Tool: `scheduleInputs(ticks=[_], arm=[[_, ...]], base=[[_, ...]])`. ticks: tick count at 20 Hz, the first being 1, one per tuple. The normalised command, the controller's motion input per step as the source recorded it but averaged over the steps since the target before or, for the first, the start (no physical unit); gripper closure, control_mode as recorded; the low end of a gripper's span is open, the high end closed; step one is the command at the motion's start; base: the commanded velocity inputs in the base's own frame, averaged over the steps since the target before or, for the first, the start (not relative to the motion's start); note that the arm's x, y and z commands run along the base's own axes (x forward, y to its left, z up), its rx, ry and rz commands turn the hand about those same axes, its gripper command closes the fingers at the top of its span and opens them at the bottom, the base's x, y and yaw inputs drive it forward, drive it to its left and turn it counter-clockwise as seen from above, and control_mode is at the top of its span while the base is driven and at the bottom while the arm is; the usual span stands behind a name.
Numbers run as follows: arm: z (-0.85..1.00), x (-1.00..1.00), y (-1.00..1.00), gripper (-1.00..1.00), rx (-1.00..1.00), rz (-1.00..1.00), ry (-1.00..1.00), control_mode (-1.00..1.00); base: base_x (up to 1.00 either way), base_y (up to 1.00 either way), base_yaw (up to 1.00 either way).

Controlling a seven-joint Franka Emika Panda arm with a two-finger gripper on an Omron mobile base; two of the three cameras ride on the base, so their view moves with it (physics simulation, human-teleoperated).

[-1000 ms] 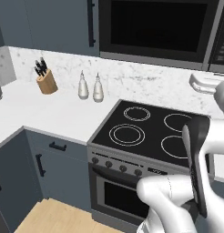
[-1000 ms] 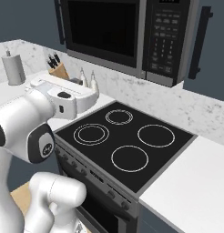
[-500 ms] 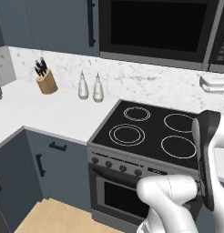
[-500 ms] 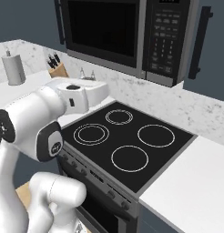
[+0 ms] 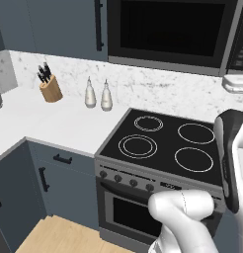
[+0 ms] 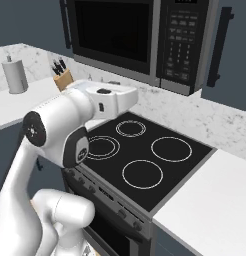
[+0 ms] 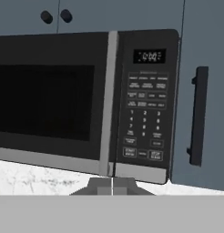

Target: Pick the eggplant from the sink and place it in the bowl. Then pick the bowl and place it in the microwave. Then close the microwave door and press the start button.

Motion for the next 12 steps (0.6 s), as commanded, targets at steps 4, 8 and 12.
scheduleInputs(ticks=[4,8,12], arm=[[0.0,0.29,-0.32,1.0,0.15,0.04,0.0,-1.0],[0.0,0.2,-0.34,1.0,0.07,0.07,0.0,-1.0],[0.01,0.21,-0.24,1.0,0.0,0.03,0.0,-1.0]], base=[[0.0,0.0,0.0],[0.0,0.0,0.0],[0.0,0.0,0.0]])
